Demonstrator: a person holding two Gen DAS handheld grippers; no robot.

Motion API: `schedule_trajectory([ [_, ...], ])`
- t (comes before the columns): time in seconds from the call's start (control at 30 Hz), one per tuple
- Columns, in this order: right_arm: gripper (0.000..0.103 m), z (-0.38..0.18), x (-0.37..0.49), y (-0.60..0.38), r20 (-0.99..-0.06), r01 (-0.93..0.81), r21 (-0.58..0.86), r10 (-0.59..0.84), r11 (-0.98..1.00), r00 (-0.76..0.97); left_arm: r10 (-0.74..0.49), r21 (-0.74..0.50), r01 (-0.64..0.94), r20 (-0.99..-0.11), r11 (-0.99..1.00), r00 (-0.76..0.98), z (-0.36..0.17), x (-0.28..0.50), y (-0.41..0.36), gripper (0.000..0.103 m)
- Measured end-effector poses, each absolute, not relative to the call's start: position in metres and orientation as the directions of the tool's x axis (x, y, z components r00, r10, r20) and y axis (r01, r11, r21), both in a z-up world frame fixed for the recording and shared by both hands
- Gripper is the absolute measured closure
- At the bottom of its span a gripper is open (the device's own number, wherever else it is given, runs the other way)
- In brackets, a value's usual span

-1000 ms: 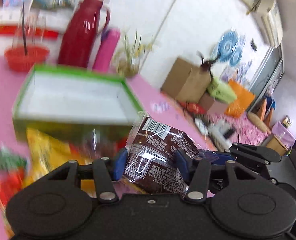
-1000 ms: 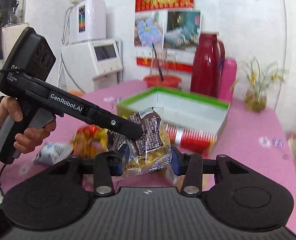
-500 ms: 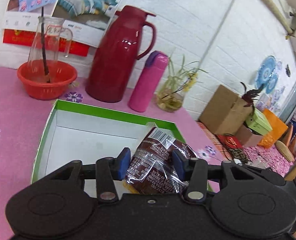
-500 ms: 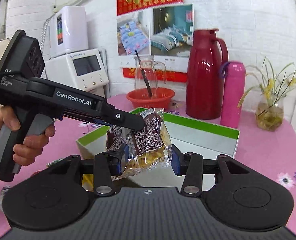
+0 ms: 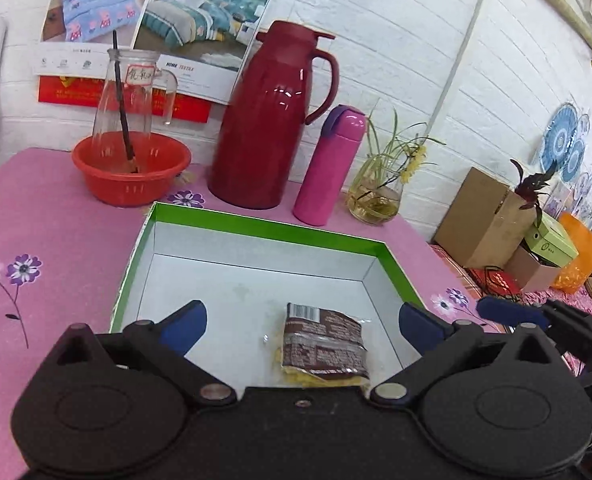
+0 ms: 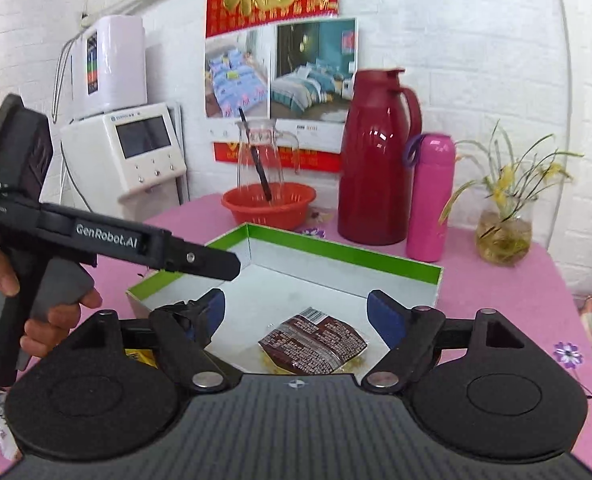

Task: Organize snacks

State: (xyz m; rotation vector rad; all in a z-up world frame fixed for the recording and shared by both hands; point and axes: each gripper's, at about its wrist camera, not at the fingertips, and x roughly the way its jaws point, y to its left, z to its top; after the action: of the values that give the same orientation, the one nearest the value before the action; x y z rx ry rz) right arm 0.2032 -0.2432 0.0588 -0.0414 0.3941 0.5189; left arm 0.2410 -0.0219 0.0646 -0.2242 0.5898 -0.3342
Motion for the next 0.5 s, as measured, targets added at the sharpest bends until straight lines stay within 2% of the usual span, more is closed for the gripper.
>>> schedule_trajectory([
  [0.23, 0.0, 0.075, 0.145, -0.261, -0.365, -0.466, 0.047, 0.45, 0.883, 0.815, -0.447, -0.317, 0.324, -0.492, 0.891, 0.747, 0.078, 0.191, -0.04, 0.0],
  [0.5, 0.0, 0.057, 0.101, -0.282, -0.446, -0.43, -0.022, 0.376, 0.903, 0.812, -0.519, -0.287, 0.434, -0.528, 0.854, 0.672, 0.064, 0.166, -0.077, 0.0],
])
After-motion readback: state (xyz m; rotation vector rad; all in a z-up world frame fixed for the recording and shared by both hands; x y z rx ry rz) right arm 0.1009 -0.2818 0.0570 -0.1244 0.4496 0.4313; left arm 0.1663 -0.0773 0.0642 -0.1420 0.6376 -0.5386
